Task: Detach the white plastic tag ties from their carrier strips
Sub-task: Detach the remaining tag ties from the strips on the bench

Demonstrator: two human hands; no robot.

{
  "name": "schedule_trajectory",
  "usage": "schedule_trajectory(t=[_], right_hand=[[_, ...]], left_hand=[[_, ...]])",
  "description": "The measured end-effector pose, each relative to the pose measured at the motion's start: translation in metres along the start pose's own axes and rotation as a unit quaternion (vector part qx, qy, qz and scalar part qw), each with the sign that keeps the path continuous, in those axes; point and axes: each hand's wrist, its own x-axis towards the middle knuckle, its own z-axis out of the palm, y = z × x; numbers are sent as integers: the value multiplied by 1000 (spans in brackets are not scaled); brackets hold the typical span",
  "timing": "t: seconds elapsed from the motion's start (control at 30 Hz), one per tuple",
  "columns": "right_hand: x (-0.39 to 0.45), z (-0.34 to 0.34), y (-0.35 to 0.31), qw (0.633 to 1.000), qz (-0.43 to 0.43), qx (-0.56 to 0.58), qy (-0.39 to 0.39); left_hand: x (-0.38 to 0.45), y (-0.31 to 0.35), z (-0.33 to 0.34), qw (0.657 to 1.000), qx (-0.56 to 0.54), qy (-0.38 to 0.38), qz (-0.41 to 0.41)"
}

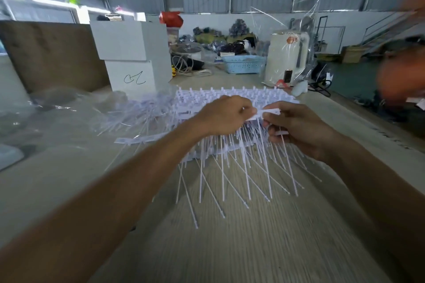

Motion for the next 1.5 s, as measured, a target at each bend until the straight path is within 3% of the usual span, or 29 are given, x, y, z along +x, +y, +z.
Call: schedule_trajectory(t=[0.1, 0.2, 0.4, 0.53, 0.67, 0.77, 0.9, 1.0, 1.1, 1.2, 1.4, 1.5], right_hand=[[-2, 1, -4, 999, -27, 8, 41], [-6, 1, -4, 999, -33, -11, 31], [-7, 9, -4, 973, -177, -147, 37], [-8, 10, -6, 895, -301, -326, 36], [-7, 13, -10, 832, -378, -403, 42], [-6, 9, -14, 789, -399, -457, 101], [-8, -17, -21, 885, -282, -307, 206], [-10, -14, -18, 934, -198, -256, 153], [-13, 7, -15, 958, -168, -223, 70], [-15, 20, -16, 978, -140, -154, 29], [-17, 27, -19, 973, -163, -152, 53], [-18, 24, -18, 984, -143, -104, 1]], left_hand=[[11, 2, 13, 989, -143, 23, -18], [15, -1, 20, 966, -247, 56, -52], [8, -4, 19, 932, -350, 51, -76], [-5, -5, 19, 915, -391, 48, -84], [-11, -2, 14, 907, -405, 59, -93], [-15, -5, 9, 903, -416, 54, -91], [-20, -10, 4, 932, -345, 87, -68], [-20, -6, 12, 957, -271, 103, -16], [-23, 0, 26, 977, -199, 78, 29], [-25, 1, 26, 981, -157, 107, 44], [-22, 12, 7, 961, -214, 163, 57], [-29, 2, 7, 962, -206, 167, 59]])
